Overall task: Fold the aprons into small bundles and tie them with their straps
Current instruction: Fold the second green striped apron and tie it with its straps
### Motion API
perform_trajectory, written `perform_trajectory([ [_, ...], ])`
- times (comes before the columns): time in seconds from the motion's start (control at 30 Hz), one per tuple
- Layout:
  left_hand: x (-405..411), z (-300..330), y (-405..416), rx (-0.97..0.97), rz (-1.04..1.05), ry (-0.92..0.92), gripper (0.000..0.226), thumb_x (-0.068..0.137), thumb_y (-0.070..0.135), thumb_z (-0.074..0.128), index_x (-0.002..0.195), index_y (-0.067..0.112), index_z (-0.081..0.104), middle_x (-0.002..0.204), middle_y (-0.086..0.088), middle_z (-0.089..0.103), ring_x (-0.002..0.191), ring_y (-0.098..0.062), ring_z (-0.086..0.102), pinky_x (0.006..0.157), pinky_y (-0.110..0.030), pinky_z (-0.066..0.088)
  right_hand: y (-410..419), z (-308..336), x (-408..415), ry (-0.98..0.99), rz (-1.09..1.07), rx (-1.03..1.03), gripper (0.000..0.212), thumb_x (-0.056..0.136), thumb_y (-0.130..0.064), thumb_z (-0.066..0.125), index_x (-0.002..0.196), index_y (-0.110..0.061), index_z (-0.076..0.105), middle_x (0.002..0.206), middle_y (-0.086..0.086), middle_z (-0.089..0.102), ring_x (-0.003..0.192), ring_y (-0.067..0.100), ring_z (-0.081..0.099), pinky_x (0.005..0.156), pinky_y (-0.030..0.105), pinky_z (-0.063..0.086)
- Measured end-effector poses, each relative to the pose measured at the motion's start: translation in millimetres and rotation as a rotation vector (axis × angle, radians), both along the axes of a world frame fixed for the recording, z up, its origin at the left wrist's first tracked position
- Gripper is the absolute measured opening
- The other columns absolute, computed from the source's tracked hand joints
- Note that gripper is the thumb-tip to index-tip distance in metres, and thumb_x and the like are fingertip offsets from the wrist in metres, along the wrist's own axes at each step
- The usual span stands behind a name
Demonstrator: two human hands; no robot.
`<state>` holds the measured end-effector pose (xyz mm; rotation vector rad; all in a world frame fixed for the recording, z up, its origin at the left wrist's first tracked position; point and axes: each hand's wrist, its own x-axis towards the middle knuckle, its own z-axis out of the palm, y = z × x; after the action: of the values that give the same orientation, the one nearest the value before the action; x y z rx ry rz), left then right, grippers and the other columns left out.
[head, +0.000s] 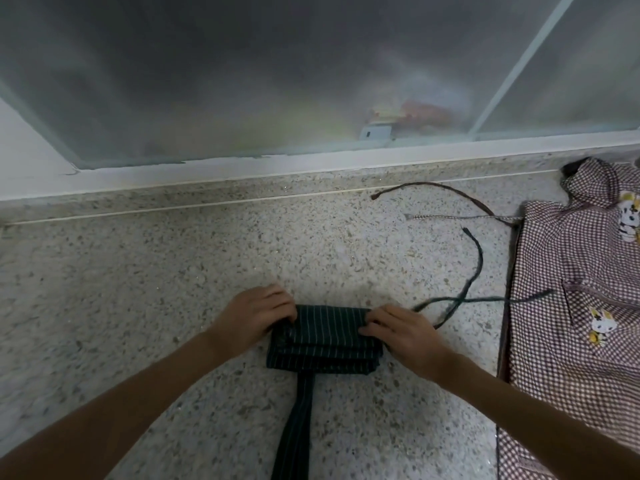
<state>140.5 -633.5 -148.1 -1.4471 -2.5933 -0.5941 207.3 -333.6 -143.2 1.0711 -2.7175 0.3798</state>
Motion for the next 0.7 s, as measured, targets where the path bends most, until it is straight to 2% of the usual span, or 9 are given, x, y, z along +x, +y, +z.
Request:
perform_trajectory([
  [0.1,-2.5,-4.0,-7.5,-0.047,-0.152,0.140,0.035,0.101,0.013,0.029,0.097,0.016,0.064,0.109,0.000,0.066,0.102,-0.013,0.052,0.074,-0.023,0.046,5.7,-6.9,9.9,0.004,0.042,0.074,0.029,0.086,-0.002,0.048,0.100,-0.011,0.071,0.101,0.004,0.066,0.094,0.015,0.056,0.073,0.023,0.049],
  [0.17,-4.0,-11.6,-14.3,-0.115,-0.214,0.168,0.021,0.095,0.011,0.044,0.105,0.018,0.061,0.124,0.001,0.060,0.114,-0.015,0.048,0.084,-0.024,0.045,-1.0,-2.1,21.3,-0.059,0.024,0.104,0.032,0.084,-0.007,0.047,0.103,-0.013,0.072,0.103,0.003,0.067,0.094,0.015,0.059,0.073,0.024,0.052],
  [0.27,-0.1,-12.6,-18.9,-0.225,-0.255,0.070,0.052,0.070,-0.001,0.076,0.113,0.020,0.058,0.140,0.007,0.045,0.124,-0.015,0.042,0.089,-0.028,0.051,-22.6,13.7,43.1,-0.218,-0.188,0.112,0.038,0.086,-0.029,0.041,0.107,-0.020,0.072,0.109,-0.004,0.068,0.099,0.012,0.064,0.076,0.023,0.053],
  [0.33,8.5,-2.8,-20.0,-0.248,-0.238,0.006,0.059,0.063,-0.003,0.080,0.112,0.021,0.057,0.143,0.009,0.038,0.122,-0.014,0.043,0.082,-0.027,0.054,-43.0,22.3,51.6,-0.332,-0.407,0.026,0.050,0.095,-0.050,0.031,0.106,-0.024,0.072,0.115,-0.010,0.067,0.108,0.010,0.062,0.085,0.025,0.049],
  [0.4,19.2,8.1,-22.4,-0.244,-0.229,0.005,0.050,0.063,-0.002,0.081,0.104,0.019,0.064,0.139,0.004,0.041,0.115,-0.014,0.046,0.071,-0.022,0.054,-58.3,20.2,54.7,-0.372,-0.575,-0.036,0.045,0.090,-0.056,0.045,0.105,-0.024,0.072,0.119,-0.013,0.064,0.116,0.009,0.057,0.093,0.027,0.045],
  [0.5,38.4,13.7,-32.8,-0.255,-0.255,0.059,0.039,0.063,0.004,0.079,0.097,0.021,0.066,0.129,0.001,0.046,0.108,-0.012,0.048,0.073,-0.022,0.047,-76.8,14.3,46.8,-0.290,-0.543,0.091,0.031,0.065,-0.038,0.083,0.092,-0.026,0.074,0.110,-0.008,0.069,0.112,0.015,0.061,0.096,0.030,0.043],
  [0.57,55.1,15.1,-41.2,-0.278,-0.294,0.079,0.033,0.073,0.020,0.068,0.105,0.027,0.066,0.128,0.006,0.048,0.112,-0.011,0.046,0.084,-0.023,0.036,-85.3,12.8,32.2,-0.209,-0.509,0.126,0.035,0.058,-0.024,0.086,0.091,-0.024,0.073,0.114,-0.001,0.067,0.116,0.024,0.056,0.098,0.034,0.033],
  [0.63,69.4,14.8,-46.1,-0.345,-0.296,0.051,0.047,0.076,0.034,0.052,0.122,0.034,0.056,0.139,0.008,0.042,0.126,-0.013,0.037,0.098,-0.028,0.030,-94.9,17.2,15.0,-0.128,-0.386,0.173,0.039,0.057,-0.014,0.083,0.093,-0.020,0.071,0.114,0.004,0.063,0.114,0.026,0.047,0.094,0.034,0.030],
  [0.7,77.5,12.1,-49.0,-0.424,-0.270,-0.016,0.063,0.075,0.036,0.051,0.137,0.038,0.039,0.150,0.006,0.030,0.139,-0.018,0.024,0.111,-0.036,0.026,-99.7,19.3,2.5,-0.055,-0.176,0.257,0.040,0.055,-0.009,0.080,0.091,-0.019,0.068,0.104,0.002,0.063,0.102,0.021,0.044,0.086,0.029,0.034],
])
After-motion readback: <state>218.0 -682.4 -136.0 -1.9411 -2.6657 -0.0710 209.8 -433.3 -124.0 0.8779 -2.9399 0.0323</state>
